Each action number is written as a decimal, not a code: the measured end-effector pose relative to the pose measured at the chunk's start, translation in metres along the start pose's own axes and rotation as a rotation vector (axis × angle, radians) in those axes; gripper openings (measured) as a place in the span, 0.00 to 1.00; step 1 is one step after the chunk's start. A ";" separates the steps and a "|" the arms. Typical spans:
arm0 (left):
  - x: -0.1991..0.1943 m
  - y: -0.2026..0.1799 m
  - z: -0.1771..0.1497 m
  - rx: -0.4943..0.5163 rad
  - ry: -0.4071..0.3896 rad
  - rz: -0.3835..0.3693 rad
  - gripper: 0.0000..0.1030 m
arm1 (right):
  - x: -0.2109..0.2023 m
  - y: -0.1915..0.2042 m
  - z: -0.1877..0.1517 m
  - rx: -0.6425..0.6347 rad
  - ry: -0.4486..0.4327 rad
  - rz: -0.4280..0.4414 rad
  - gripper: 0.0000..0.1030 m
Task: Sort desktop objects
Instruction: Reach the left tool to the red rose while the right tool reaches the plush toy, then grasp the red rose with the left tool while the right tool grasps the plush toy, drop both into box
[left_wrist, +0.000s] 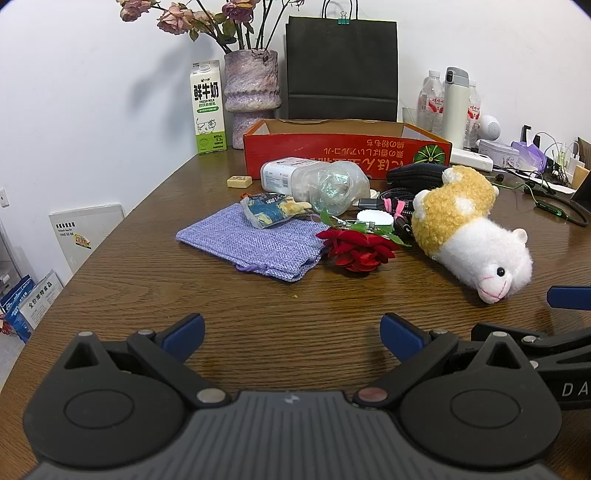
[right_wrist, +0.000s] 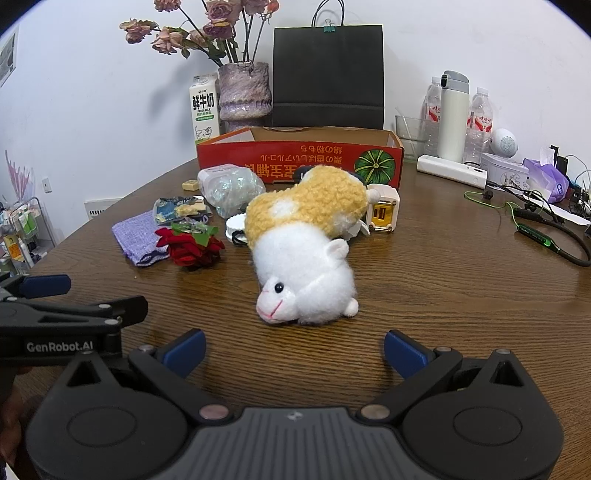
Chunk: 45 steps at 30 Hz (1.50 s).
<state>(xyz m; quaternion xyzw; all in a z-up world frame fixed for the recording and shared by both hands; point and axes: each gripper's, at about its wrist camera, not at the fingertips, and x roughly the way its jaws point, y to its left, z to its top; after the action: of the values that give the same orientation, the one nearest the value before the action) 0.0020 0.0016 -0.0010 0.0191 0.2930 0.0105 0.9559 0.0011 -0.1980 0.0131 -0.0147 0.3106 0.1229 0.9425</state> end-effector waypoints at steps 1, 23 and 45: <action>0.000 0.000 0.000 0.000 0.000 0.000 1.00 | 0.000 0.000 0.000 0.000 0.000 0.000 1.00; 0.016 -0.009 0.044 0.061 -0.027 -0.060 1.00 | 0.011 -0.005 0.034 -0.106 -0.017 -0.026 1.00; 0.030 -0.011 0.072 0.075 -0.082 -0.224 0.35 | 0.011 -0.030 0.062 -0.129 -0.098 0.175 0.43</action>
<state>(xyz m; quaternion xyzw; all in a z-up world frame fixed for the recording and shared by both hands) 0.0672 -0.0104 0.0419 0.0226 0.2541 -0.1081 0.9608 0.0523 -0.2181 0.0550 -0.0421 0.2556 0.2250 0.9393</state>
